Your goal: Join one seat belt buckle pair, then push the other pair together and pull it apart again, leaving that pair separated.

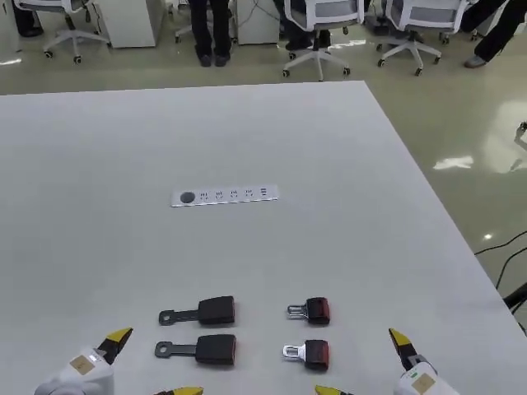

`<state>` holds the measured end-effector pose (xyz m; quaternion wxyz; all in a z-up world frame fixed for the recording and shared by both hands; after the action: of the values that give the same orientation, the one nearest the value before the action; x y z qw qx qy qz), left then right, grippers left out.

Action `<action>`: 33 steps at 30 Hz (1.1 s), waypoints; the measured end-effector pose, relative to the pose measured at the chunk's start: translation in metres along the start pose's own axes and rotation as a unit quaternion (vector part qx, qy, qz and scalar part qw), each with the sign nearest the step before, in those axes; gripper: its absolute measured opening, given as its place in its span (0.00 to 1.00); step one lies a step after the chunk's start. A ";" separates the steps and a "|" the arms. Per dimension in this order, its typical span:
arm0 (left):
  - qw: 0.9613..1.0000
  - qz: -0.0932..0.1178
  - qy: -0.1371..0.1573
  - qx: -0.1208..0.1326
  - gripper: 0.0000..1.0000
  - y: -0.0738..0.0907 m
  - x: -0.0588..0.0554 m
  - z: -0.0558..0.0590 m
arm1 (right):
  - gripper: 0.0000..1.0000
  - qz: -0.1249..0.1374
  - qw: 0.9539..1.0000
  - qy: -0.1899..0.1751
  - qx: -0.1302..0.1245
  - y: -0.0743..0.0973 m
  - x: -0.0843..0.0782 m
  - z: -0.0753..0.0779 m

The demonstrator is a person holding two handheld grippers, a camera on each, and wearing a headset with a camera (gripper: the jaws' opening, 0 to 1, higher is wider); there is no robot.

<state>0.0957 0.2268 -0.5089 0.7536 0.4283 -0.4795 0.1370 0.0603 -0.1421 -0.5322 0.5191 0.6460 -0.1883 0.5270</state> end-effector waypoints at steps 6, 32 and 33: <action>1.000 -0.001 -0.002 -0.005 1.00 -0.001 0.002 0.005 | 1.00 -0.001 1.000 0.001 0.004 0.000 -0.001 -0.001; 0.999 -0.009 -0.020 -0.027 1.00 -0.014 0.004 0.010 | 0.98 -0.009 0.999 0.001 0.035 -0.011 -0.004 -0.010; 0.999 -0.010 -0.020 -0.029 1.00 -0.015 0.004 0.011 | 0.98 -0.009 0.999 0.002 0.036 -0.012 -0.005 -0.009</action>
<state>0.1002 0.2087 -0.5112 0.7571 0.4135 -0.4943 0.1068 0.0634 -0.1311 -0.5431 0.5005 0.6652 -0.1620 0.5299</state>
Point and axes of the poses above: the centre of the closed fingertips' face, and the gripper's own axes: y roughly backward along the fingers, z roughly to its right, x roughly out of its top, the point moved 8 cm from there along y, roughly backward along the fingers, and after that the axes turned 3 degrees about y, right-handed, at the moved point
